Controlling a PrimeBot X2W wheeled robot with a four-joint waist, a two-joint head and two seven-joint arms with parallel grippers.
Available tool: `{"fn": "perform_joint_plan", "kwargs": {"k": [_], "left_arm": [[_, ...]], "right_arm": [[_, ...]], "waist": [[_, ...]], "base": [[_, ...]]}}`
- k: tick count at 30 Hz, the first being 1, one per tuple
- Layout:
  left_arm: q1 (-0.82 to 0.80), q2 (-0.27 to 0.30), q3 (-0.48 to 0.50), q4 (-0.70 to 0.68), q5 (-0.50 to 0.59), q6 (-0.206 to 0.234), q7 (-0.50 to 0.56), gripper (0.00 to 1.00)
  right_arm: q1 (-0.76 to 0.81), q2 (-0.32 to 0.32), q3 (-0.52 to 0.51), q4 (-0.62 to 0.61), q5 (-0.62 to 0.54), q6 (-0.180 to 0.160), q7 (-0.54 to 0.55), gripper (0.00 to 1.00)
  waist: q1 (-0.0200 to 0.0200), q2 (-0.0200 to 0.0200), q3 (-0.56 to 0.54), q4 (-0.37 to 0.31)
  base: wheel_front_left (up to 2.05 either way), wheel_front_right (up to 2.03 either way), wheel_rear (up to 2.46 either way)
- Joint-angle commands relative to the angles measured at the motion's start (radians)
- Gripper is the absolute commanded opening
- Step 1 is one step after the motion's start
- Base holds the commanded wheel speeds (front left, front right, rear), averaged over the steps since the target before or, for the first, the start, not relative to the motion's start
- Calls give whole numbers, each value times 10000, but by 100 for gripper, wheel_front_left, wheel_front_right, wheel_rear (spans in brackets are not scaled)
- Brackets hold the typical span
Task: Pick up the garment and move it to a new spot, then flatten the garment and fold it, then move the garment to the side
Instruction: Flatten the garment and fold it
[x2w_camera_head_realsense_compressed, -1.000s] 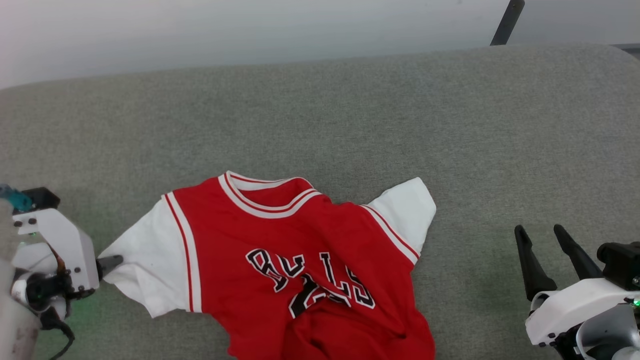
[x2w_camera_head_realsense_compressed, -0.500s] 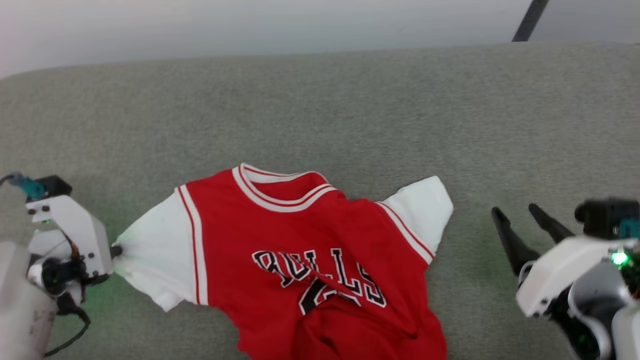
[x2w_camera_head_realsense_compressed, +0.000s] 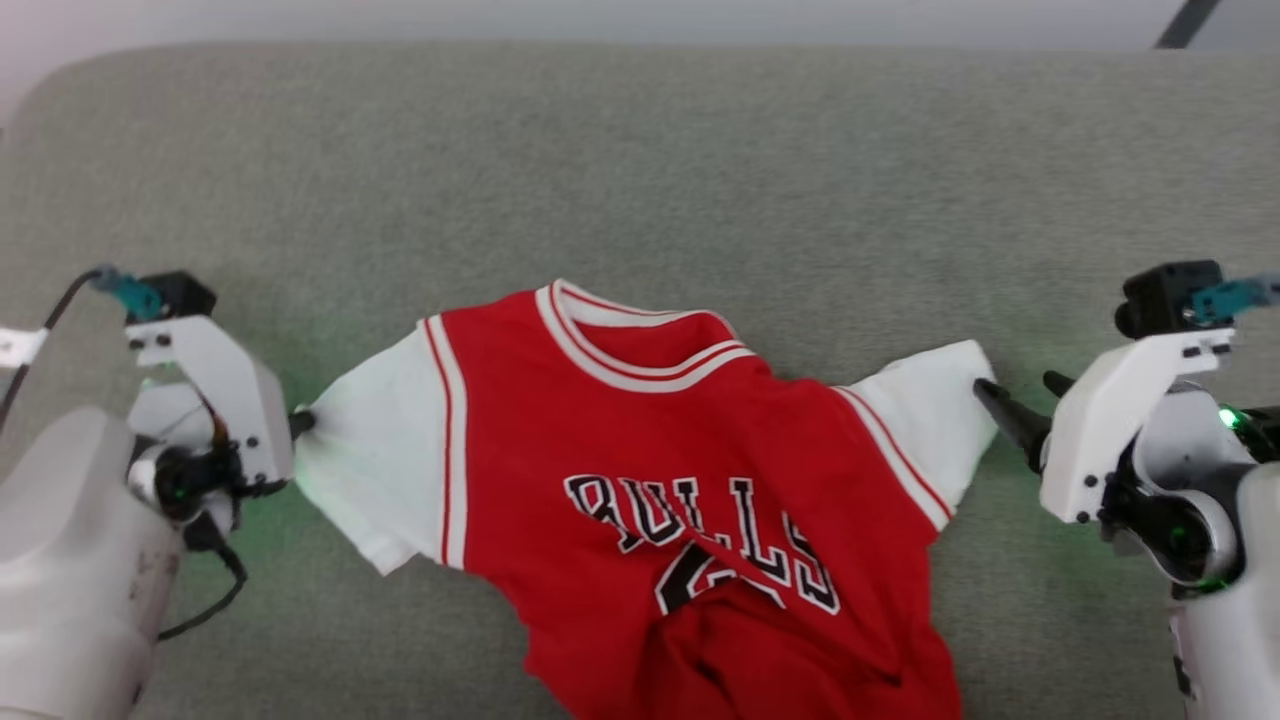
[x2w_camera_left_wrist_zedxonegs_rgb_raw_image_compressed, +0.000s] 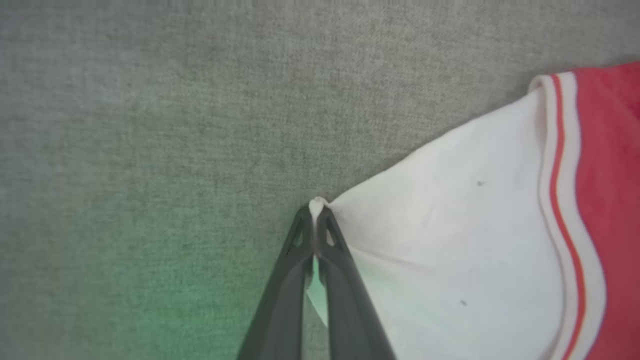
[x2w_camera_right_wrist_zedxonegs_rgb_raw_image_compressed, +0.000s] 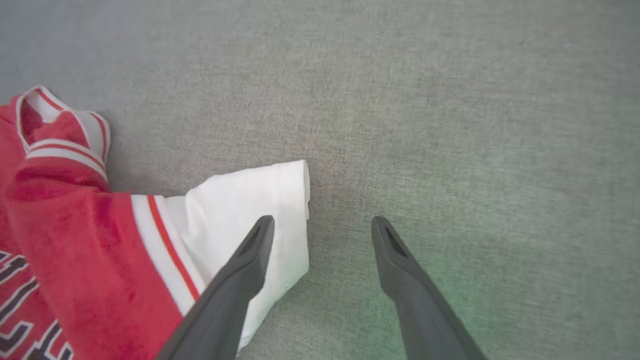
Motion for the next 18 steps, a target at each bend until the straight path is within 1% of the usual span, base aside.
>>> {"fn": "perform_joint_plan", "kwargs": {"k": [1,5,9,10,11,12,14,18], "left_arm": [[45,-515,-259,134,52,-64,-76,0],[-144,-663,-426,197,-45,-60,-201,0],[-210,-725,-580,172,-157,-62,-237,0],[-221,-719,-633,173,-196,-53,-261,0],[-231,-713,-679,177,-232,-52,-273,0],[-246,-701,-721,190,-270,-47,-280,0],[-260,-682,-809,233,-351,-47,-287,0],[-369,-642,-986,376,-471,-48,-231,0]], "right_arm": [[-298,-47,150,357,11,-7,306,100],[-662,37,345,1029,105,-7,848,100],[-711,12,660,1617,-7,-5,1426,100],[-722,27,780,1789,43,-5,1623,91],[-763,-15,938,1906,38,-1,1757,26],[-812,-107,1086,2041,-47,-1,1930,0],[-846,-236,1360,2234,72,-1,2244,0],[-1330,-478,1184,2446,162,-7,2225,0]], "waist": [[0,0,364,375],[0,0,521,536],[0,0,577,606],[0,0,583,617],[0,0,590,628],[0,0,592,638],[0,0,571,662],[0,0,414,685]], "base": [[0,0,0],[0,0,0],[0,0,0],[0,0,0],[0,0,0],[0,0,0],[0,0,0],[0,0,0]]}}
